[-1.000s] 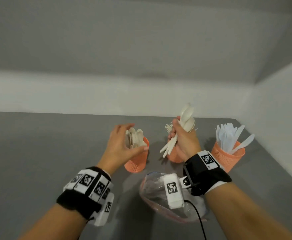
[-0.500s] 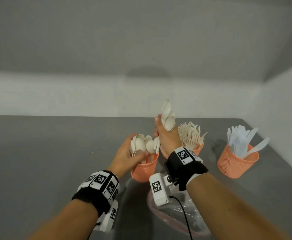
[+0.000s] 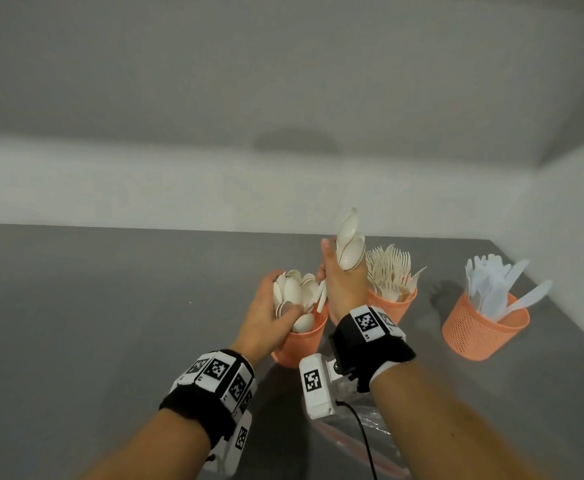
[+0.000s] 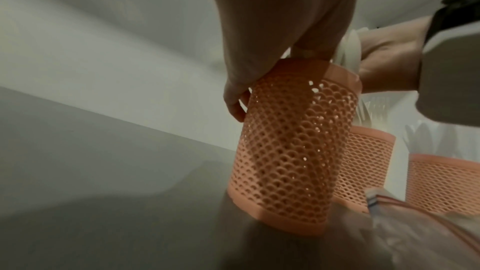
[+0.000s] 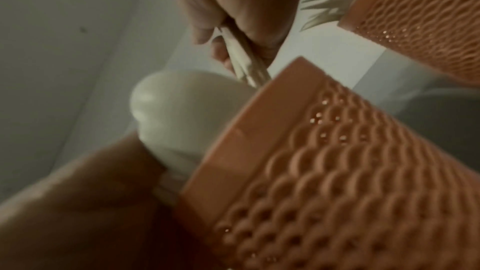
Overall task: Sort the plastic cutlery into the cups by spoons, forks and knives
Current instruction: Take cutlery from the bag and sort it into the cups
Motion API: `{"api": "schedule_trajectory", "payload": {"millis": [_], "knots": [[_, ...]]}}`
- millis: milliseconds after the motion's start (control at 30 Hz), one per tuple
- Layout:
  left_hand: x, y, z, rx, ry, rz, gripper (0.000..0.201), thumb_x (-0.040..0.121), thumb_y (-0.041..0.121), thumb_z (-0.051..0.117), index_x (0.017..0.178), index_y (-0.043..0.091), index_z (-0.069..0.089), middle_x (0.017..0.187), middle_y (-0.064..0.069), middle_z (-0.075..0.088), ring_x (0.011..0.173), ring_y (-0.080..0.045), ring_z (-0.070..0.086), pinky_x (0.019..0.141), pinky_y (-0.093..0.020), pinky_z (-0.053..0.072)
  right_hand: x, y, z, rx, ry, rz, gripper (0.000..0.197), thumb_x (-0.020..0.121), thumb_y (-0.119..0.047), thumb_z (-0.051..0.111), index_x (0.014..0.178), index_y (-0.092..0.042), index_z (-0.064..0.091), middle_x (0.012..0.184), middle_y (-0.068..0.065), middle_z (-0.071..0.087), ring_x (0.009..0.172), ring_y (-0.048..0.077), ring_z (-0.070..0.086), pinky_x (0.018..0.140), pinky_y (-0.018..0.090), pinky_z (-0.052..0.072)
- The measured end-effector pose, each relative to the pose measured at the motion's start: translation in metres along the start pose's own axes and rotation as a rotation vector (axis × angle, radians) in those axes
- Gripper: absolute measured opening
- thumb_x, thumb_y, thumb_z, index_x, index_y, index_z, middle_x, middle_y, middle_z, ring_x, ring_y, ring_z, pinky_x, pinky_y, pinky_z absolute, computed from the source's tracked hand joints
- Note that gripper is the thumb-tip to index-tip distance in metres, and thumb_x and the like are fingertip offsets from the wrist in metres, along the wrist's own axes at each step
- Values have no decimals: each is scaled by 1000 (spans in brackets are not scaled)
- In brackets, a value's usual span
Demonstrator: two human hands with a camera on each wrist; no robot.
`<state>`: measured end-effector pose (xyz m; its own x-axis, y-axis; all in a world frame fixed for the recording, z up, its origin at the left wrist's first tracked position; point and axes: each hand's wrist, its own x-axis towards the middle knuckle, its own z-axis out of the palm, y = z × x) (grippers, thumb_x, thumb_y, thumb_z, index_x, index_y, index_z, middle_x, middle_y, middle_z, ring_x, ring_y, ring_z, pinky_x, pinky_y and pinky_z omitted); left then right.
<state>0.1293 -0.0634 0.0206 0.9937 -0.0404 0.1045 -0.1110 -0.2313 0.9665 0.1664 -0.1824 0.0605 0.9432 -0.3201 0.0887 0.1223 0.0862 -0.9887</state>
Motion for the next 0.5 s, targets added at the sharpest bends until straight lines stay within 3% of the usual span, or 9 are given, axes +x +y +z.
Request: {"api": "schedule_trajectory", "payload": {"millis": [67, 133, 200, 267, 333, 400, 467, 500], "knots": [[0, 1, -2, -28, -8, -11, 64, 68, 39, 64, 126, 28, 38, 113, 0, 59, 100, -15, 60, 88, -37, 53, -5, 1, -2, 0, -68, 3, 45, 72, -41, 74, 101, -10, 58, 68, -1, 63, 61, 11, 63, 65, 31, 56], [0, 1, -3, -55, -25, -32, 73, 65, 43, 64, 130, 28, 34, 118, -1, 57, 105, -16, 59, 93, -40, 51, -12, 2, -5, 11, -151, 4, 40, 73, -20, 78, 104, -3, 58, 80, 6, 66, 68, 7, 67, 61, 19, 54], [0, 3, -3, -67, -31, -41, 74, 68, 37, 62, 134, 29, 31, 122, -1, 55, 109, -16, 58, 97, -42, 49, -17, 8, -10, 11, -217, 36, 43, 70, -12, 80, 105, -1, 58, 92, 15, 69, 84, 17, 71, 71, 28, 57], [-1, 3, -3, -76, -41, -52, 78, 67, 36, 60, 138, 29, 27, 127, -1, 52, 114, -16, 55, 100, -42, 46, -20, 9, -13, 96, -265, 80, 53, 67, -6, 80, 114, -6, 55, 101, 16, 69, 96, 27, 69, 81, 37, 57], [-1, 3, -3, -74, -57, -41, 83, 63, 41, 57, 139, 32, 25, 134, -2, 48, 120, -18, 51, 104, -44, 42, -20, 4, -15, 190, -288, 64, 57, 72, -1, 75, 121, -13, 48, 98, 9, 66, 90, 18, 70, 76, 30, 57], [-1, 1, -3, -83, -71, -14, 82, 63, 42, 54, 139, 34, 25, 139, -2, 43, 125, -17, 46, 107, -44, 38, -20, -7, -13, 169, -273, -19, 46, 80, -15, 71, 119, -26, 50, 102, 6, 64, 92, 13, 68, 78, 28, 56], [-2, 1, -2, -133, -75, 18, 68, 70, 45, 52, 135, 41, 31, 140, 1, 42, 128, -13, 43, 109, -44, 35, -18, -15, -9, 35, -265, -137, 31, 83, -36, 64, 113, -38, 54, 112, 11, 62, 103, 17, 64, 89, 30, 53], [-2, 2, -1, -150, -60, 42, 56, 75, 50, 49, 129, 47, 35, 140, 3, 43, 130, -11, 41, 110, -42, 34, -18, -17, -8, -43, -270, -189, 24, 87, -37, 59, 111, -38, 55, 103, 10, 64, 96, 11, 64, 86, 24, 53]]}}
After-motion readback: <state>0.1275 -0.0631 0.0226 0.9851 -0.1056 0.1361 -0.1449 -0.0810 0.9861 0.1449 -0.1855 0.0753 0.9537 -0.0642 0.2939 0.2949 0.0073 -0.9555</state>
